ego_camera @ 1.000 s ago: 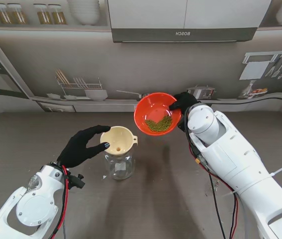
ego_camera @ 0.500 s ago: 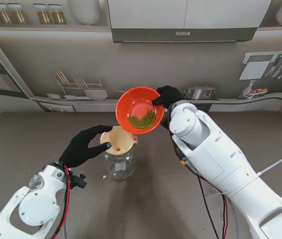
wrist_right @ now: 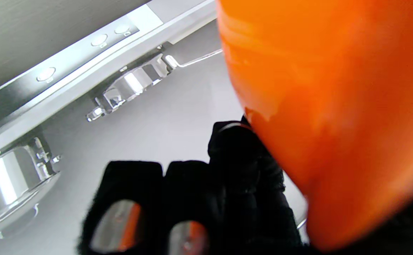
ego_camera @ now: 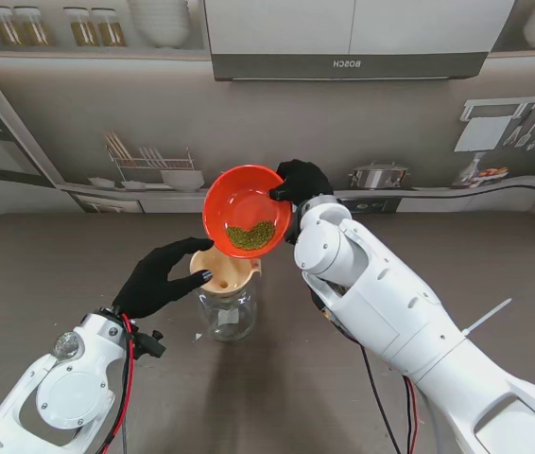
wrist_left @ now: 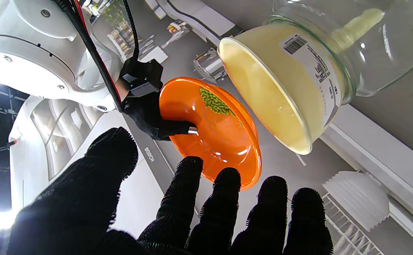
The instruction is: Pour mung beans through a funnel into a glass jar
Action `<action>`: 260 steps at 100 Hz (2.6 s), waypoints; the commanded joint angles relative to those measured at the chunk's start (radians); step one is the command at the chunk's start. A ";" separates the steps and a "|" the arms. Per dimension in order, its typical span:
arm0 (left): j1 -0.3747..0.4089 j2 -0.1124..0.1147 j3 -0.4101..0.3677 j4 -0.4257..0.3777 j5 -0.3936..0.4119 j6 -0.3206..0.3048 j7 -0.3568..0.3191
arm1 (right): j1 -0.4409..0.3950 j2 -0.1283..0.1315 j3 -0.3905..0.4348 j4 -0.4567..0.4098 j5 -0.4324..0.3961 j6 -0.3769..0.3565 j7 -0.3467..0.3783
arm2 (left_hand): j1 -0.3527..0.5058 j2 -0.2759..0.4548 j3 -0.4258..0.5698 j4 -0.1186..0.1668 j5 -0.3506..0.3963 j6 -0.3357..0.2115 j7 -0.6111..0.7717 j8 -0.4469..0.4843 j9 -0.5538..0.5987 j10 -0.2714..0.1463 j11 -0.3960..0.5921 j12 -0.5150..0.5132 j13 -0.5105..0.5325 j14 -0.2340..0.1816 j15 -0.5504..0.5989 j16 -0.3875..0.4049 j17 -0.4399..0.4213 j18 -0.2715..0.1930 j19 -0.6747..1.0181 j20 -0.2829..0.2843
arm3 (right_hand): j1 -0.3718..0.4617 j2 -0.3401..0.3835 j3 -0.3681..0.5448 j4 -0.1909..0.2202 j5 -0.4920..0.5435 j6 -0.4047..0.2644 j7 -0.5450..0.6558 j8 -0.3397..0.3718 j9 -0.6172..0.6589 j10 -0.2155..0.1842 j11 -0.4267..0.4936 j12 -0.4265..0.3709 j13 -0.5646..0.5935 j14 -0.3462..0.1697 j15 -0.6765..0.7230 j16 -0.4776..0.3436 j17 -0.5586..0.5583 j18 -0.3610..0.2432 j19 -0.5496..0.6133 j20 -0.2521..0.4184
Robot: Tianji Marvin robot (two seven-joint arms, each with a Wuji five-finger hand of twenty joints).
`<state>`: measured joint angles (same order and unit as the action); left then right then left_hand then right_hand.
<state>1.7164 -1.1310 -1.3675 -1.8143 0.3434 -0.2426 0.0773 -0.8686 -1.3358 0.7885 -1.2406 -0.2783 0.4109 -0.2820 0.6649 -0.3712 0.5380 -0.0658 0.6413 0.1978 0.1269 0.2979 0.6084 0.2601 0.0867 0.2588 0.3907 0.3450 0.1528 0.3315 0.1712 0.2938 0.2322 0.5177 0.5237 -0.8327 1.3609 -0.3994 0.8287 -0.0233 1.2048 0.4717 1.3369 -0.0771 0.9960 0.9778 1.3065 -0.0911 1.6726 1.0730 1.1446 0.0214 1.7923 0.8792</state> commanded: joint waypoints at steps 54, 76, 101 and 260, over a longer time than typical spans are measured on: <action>-0.001 -0.006 0.004 -0.001 -0.005 -0.001 -0.013 | 0.029 -0.043 -0.064 0.093 -0.146 -0.120 -0.171 | 0.010 0.042 -0.021 0.030 0.002 -0.004 -0.001 -0.005 0.011 -0.004 -0.012 -0.006 -0.026 -0.022 -0.032 0.003 -0.022 -0.017 -0.035 0.013 | 0.078 0.037 0.103 0.010 0.011 -0.076 0.036 0.036 0.100 0.098 -0.022 -0.006 0.015 -0.135 0.100 0.021 0.056 -0.131 0.193 0.015; -0.001 -0.006 0.005 -0.001 -0.006 0.000 -0.015 | 0.038 -0.050 -0.084 0.122 -0.190 -0.143 -0.219 | 0.010 0.044 -0.022 0.029 0.002 -0.006 -0.001 -0.005 0.010 -0.004 -0.013 -0.006 -0.028 -0.025 -0.034 0.001 -0.024 -0.018 -0.037 0.012 | 0.073 0.038 0.105 0.009 0.008 -0.081 0.042 0.033 0.100 0.094 -0.022 -0.004 0.016 -0.141 0.098 0.022 0.057 -0.140 0.191 0.014; 0.001 -0.006 0.005 -0.002 -0.006 0.002 -0.015 | 0.033 -0.043 -0.095 0.123 -0.242 -0.175 -0.255 | 0.009 0.044 -0.022 0.029 0.002 -0.005 -0.001 -0.005 0.012 -0.005 -0.012 -0.006 -0.027 -0.023 -0.033 0.001 -0.024 -0.018 -0.036 0.012 | 0.068 0.040 0.105 0.008 0.000 -0.086 0.047 0.031 0.097 0.089 -0.022 -0.004 0.016 -0.145 0.097 0.023 0.057 -0.144 0.190 0.015; 0.002 -0.006 0.007 -0.008 -0.014 0.015 -0.018 | 0.032 -0.013 -0.192 0.156 -0.546 -0.241 -0.509 | 0.009 0.051 -0.030 0.030 0.009 -0.002 0.001 -0.005 0.011 -0.004 -0.013 -0.006 -0.029 -0.025 -0.035 0.000 -0.028 -0.019 -0.037 0.012 | 0.046 0.058 0.107 -0.002 -0.033 -0.101 0.080 0.020 0.084 0.057 -0.007 -0.011 0.018 -0.194 0.088 0.032 0.060 -0.192 0.185 0.018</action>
<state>1.7139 -1.1323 -1.3592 -1.8162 0.3307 -0.2299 0.0766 -0.8331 -1.3499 0.5994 -1.0718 -0.8171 0.1795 -0.7837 0.6649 -0.3630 0.5273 -0.0658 0.6418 0.1989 0.1269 0.2975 0.6084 0.2601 0.0867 0.2588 0.3804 0.3435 0.1424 0.3316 0.1595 0.2938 0.2308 0.5177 0.5234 -0.8323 1.3609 -0.4081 0.8071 -0.0536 1.2282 0.4722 1.3385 -0.0881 0.9960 0.9780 1.3114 -0.1016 1.6729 1.0838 1.1537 0.0110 1.7961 0.8792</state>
